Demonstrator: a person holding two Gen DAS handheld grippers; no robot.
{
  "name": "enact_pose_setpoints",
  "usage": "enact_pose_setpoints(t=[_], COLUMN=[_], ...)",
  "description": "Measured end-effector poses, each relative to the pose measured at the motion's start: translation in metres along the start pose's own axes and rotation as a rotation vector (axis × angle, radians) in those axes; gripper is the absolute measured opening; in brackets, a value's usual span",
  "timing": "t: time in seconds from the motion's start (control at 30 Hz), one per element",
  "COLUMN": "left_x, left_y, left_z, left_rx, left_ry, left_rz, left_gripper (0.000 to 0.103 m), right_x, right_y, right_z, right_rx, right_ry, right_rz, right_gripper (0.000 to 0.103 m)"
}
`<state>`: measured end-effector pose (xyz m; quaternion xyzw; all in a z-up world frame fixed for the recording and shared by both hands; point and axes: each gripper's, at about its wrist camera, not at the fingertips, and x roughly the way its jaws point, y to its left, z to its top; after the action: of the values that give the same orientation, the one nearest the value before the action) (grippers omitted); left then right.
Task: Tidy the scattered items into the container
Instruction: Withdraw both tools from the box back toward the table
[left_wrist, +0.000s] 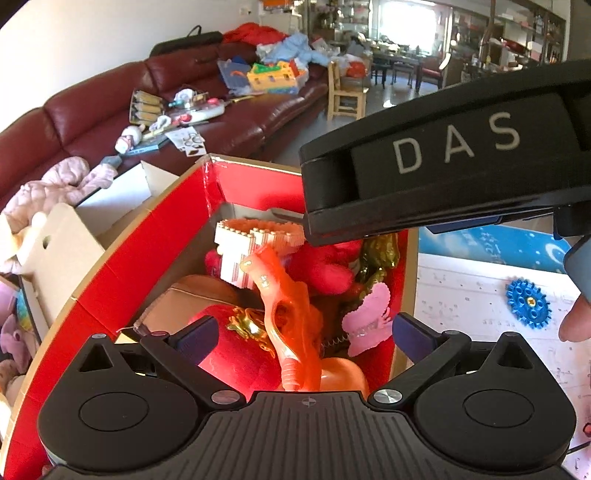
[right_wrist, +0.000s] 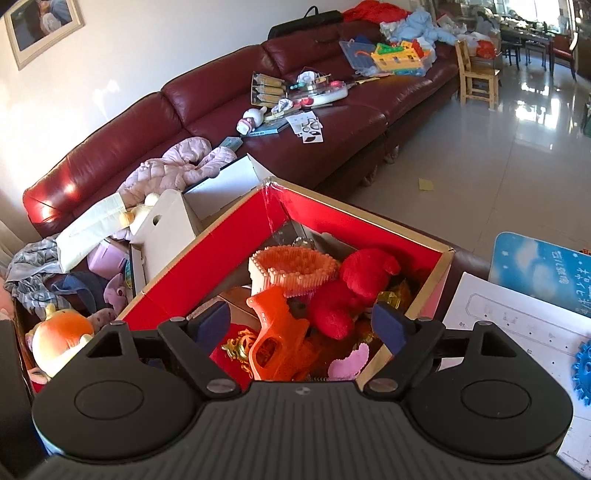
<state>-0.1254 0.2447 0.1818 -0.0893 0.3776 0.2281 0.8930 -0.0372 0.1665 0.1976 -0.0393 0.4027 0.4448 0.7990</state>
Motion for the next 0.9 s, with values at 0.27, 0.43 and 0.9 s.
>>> enact_pose_setpoints(t=[0.27,0.43,0.9], left_x=[-0.002,-0.005,-0.03], left_y=[-0.006,-0.01,-0.029], left_z=[-0.003,-0.002,-0.004], left_rx=[0.011,0.019,0.04], left_ry=[-0.001,-0.008,-0.057], left_rz=[0.0,0.003,-0.005], left_gripper=[0.103,0.103,0.103], right_x=[-0.002,-0.007,-0.036], right_y=[-0.004,-0.005,-0.017], right_z=[-0.005,-0.006,-0.009], right_rx=[0.007,0.007,0.01], right_ry=[0.01,0.01,0.004], right_rz=[-0.011,-0.009,0.0], right_gripper=[0.091,0.092,0.097])
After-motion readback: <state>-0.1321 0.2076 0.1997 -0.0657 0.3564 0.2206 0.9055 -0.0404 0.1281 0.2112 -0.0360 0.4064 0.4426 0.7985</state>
